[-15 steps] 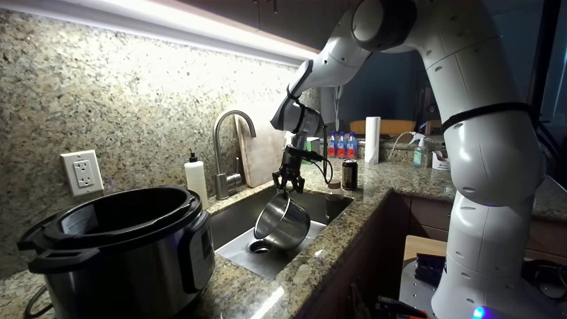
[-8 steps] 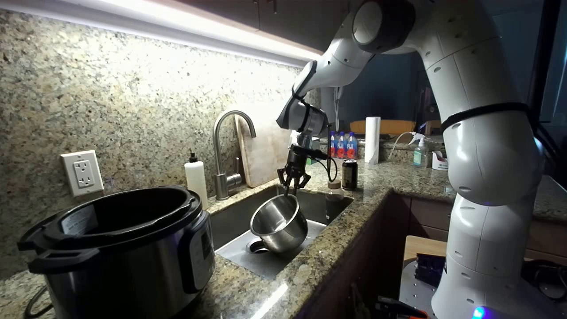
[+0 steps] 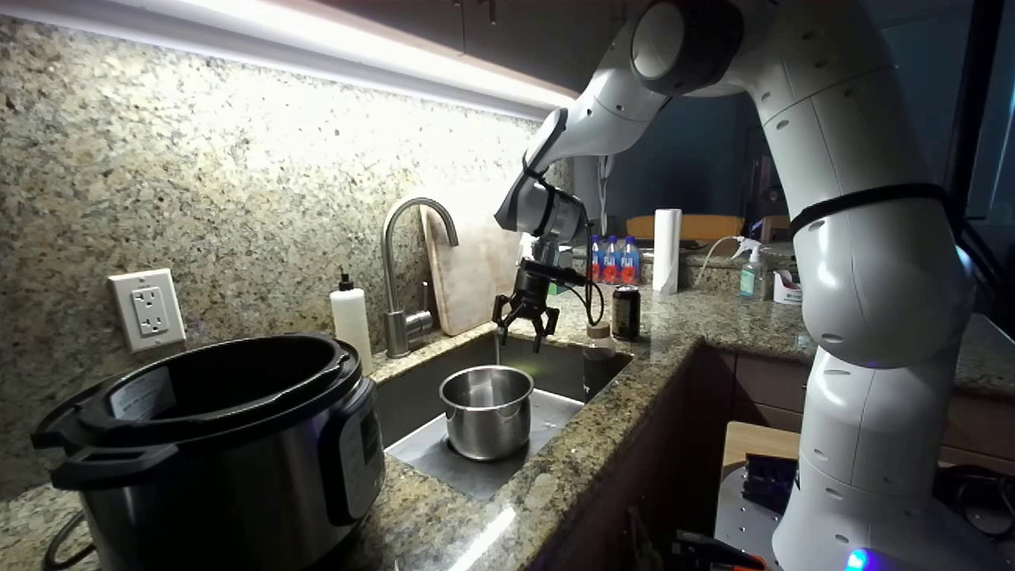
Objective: Put the silver pot into the sink.
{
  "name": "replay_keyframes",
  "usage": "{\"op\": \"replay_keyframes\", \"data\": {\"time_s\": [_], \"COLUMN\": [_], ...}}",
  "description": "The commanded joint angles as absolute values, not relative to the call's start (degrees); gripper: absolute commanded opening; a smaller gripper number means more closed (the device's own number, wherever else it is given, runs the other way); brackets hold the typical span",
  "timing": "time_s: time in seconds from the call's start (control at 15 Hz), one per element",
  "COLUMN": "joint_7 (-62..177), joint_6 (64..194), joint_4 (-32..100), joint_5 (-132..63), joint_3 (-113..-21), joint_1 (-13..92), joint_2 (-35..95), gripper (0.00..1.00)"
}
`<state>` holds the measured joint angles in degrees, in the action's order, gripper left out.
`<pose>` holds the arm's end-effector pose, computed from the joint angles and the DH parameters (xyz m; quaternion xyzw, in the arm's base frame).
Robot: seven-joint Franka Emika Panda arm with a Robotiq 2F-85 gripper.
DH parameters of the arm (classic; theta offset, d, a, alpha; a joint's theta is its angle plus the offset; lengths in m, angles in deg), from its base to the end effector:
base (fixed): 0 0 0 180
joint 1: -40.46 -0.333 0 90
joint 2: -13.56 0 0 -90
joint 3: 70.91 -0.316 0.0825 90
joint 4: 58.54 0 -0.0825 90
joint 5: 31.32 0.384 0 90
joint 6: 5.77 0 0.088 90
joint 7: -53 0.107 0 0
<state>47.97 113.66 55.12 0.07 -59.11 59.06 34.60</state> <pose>0.5179 -0.2701 0.2681 -0.9043 0.3679 0.0591 0.2083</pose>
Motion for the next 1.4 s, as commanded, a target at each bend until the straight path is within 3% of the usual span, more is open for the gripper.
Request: {"op": "replay_keyframes", "data": {"time_s": [0.0,1.33], "joint_7": [48.77,48.13], "joint_6": [113.48,113.54], "joint_4": [55.74,54.94], "joint_5": [-0.45,-0.31], "joint_3": [-59.48,-59.85], "joint_1": [59.36,59.44], "joint_2": [33.48,34.43], "gripper": [1.0,1.0]}}
